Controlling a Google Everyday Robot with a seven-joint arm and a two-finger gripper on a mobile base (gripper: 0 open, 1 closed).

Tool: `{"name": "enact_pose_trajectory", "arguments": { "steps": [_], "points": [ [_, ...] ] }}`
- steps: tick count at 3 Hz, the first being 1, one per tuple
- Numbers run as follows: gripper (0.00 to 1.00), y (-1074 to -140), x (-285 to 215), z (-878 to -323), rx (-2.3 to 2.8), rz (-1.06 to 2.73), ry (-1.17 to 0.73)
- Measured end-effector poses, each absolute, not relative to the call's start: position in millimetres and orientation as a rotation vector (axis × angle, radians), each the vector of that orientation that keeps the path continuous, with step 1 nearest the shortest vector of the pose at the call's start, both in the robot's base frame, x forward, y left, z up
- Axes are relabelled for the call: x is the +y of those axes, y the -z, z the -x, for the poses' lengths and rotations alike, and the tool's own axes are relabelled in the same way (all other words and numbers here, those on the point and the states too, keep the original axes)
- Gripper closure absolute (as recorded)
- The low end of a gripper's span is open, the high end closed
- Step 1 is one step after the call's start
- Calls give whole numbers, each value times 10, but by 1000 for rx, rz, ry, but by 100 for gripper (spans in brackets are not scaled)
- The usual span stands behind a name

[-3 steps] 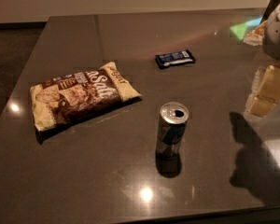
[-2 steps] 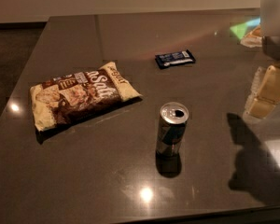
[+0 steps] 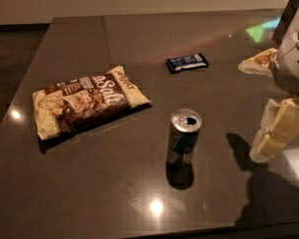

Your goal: Knock redbull can over

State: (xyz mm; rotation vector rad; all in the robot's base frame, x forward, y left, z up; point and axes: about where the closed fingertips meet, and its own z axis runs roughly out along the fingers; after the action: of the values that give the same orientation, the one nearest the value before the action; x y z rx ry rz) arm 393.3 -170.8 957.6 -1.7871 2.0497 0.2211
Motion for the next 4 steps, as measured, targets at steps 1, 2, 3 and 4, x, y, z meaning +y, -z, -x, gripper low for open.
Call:
{"name": "enact_pose_trajectory", "arguments": {
  "steps": [1, 2, 3, 4],
  "points": [
    [0, -9425, -1432, -3765, 1977, 1771, -316],
    [0, -9275, -1142, -3676, 1927, 1750, -400],
    [0, -9191, -928, -3660, 1894, 1713, -475],
    [0, -9150, -777, -3714, 1869, 1673, -531]
  ]
}}
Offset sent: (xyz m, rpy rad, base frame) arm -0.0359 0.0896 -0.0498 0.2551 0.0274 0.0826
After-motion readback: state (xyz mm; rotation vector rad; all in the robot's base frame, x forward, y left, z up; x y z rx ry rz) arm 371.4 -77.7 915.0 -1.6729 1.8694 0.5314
